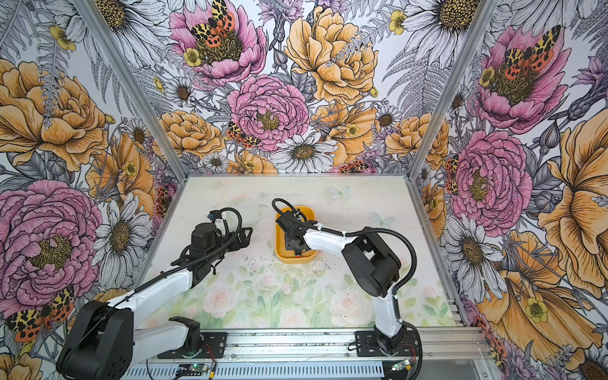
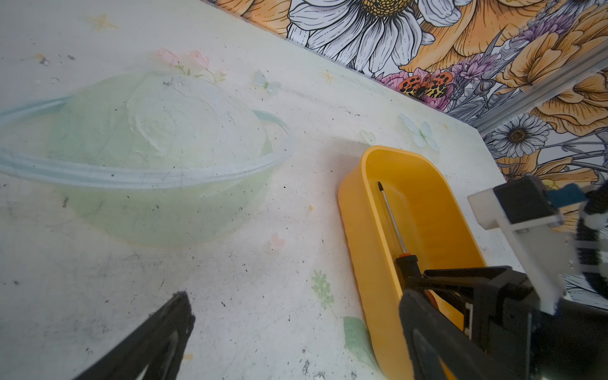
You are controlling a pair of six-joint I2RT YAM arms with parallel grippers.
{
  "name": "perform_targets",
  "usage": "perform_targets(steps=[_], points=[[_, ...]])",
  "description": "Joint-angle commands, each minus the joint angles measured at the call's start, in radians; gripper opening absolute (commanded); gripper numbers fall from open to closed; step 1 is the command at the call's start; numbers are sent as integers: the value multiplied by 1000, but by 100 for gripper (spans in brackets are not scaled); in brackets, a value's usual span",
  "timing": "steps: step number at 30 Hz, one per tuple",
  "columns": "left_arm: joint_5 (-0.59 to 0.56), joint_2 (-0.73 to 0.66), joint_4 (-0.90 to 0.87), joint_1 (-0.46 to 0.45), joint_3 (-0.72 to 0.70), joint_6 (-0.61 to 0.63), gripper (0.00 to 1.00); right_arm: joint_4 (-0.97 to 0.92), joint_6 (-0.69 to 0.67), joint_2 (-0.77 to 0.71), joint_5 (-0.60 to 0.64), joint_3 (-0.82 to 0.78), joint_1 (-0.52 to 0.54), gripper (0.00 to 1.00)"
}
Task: Put the screwdriver in the bin
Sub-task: Place the screwdriver into the bin.
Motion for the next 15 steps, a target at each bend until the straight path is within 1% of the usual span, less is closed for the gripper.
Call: perform_targets(steps=[1,9,12,15], points=[[5,-15,-8,-1,8,26,99,2,0,22,-13,33,-8,46],[8,-15,-10,-1,10,27,99,0,-18,-3,-18,28,-9,48],[7,-20,-23,-1,18,37,99,-4,-72,-32,-35,25,-9,49],[-3,-29,-52,0,40,61,99,-10,-170,-81,-53,15,-11,51]])
